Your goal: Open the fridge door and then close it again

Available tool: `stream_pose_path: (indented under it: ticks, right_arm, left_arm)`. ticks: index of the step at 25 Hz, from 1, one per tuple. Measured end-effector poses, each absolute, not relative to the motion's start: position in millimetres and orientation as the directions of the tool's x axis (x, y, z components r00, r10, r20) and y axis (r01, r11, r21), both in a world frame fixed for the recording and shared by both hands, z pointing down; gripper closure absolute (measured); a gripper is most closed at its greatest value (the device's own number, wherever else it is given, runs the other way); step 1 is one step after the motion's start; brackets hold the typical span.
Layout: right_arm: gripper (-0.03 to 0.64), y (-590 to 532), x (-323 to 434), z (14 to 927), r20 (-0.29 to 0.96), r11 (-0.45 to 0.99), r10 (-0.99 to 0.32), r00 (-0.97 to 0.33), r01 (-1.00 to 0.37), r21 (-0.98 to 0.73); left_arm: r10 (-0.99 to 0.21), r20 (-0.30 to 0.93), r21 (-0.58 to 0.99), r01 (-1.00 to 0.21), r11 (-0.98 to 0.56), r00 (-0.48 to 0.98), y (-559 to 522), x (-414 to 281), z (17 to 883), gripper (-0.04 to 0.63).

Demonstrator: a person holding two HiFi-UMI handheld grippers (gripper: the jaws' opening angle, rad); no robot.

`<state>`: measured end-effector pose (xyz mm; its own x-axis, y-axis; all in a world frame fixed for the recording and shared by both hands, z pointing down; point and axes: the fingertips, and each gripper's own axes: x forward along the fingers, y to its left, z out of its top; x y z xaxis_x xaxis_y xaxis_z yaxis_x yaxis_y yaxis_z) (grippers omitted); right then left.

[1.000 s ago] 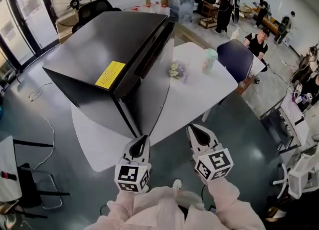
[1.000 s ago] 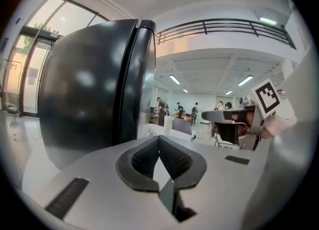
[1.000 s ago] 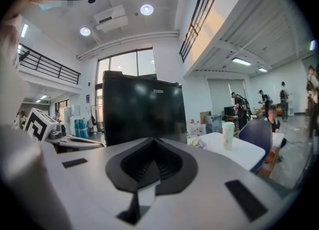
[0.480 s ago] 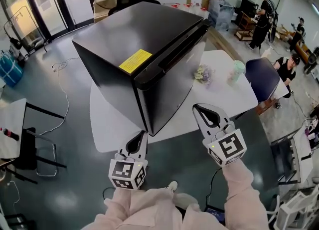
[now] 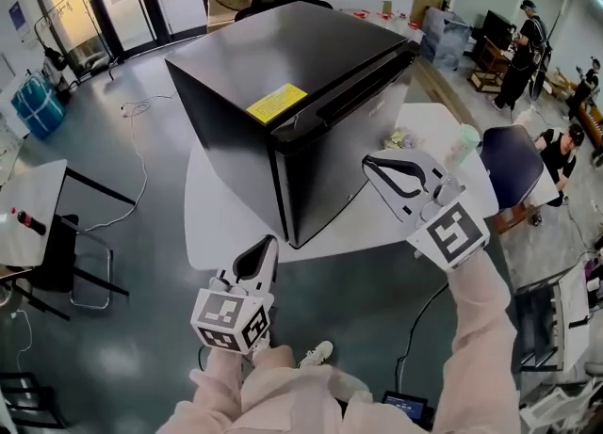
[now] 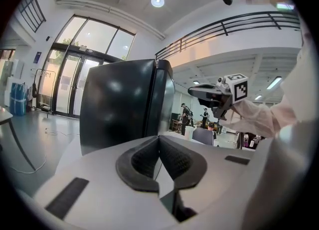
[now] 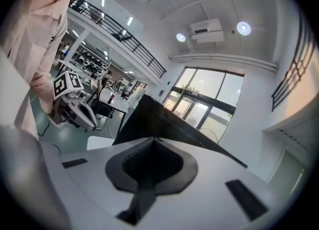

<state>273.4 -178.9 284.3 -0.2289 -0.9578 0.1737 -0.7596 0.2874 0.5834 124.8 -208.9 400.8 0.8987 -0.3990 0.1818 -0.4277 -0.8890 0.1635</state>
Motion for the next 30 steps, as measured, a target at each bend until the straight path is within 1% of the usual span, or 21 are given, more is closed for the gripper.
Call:
stream_pose_path:
  ticks: [3, 9, 12, 15, 19, 23, 27, 30]
  right_arm:
    - [0.595, -186, 272, 272, 0.197, 0.310, -0.950, -0.240, -0.696, 0.648]
    - [0.490, -201, 259, 256, 0.308, 0.406, -0.913, -0.266, -0.532, 0.743]
    - [0.468, -211, 255, 253, 0.358, 0.435, -0.900, -0.249, -0.450, 0.780]
    - [0.468, -219, 254, 251, 0.396, 0.448, -0.894, -0.209, -0.381, 0.809]
    - [0.470, -228, 249, 260, 0.477, 0.500, -0.866, -0.151, -0.282, 0.818]
    - [0.494, -236, 248, 265, 0.534, 0.538, -0.842, -0.079, -0.210, 0.816]
    - [0.505, -239, 249, 267, 0.563, 0.555, -0.826, -0.007, -0.182, 0.812]
    - [0.508, -241, 246, 271, 0.578, 0.571, -0.815, 0.049, -0.103, 0.814]
  left_arm:
    - [-0.386, 0.162, 0.173, -0.412, -0.895, 0.908, -206, 127, 391, 0.584]
    - [-0.379, 0.126, 0.105, -0.392, -0.914, 0.917, -214, 130, 365, 0.584]
    - [-0.373, 0.100, 0.102, -0.382, -0.918, 0.922, -221, 132, 351, 0.584]
    - [-0.372, 0.089, 0.091, -0.380, -0.921, 0.924, -226, 131, 342, 0.584]
    - [-0.375, 0.092, 0.076, -0.382, -0.921, 0.922, -234, 128, 340, 0.584]
    - [-0.372, 0.089, 0.056, -0.378, -0.924, 0.924, -239, 124, 337, 0.584]
    - [-0.353, 0.088, 0.038, -0.357, -0.933, 0.931, -243, 123, 338, 0.584]
    - [-0.342, 0.085, 0.028, -0.346, -0.938, 0.936, -247, 122, 341, 0.584]
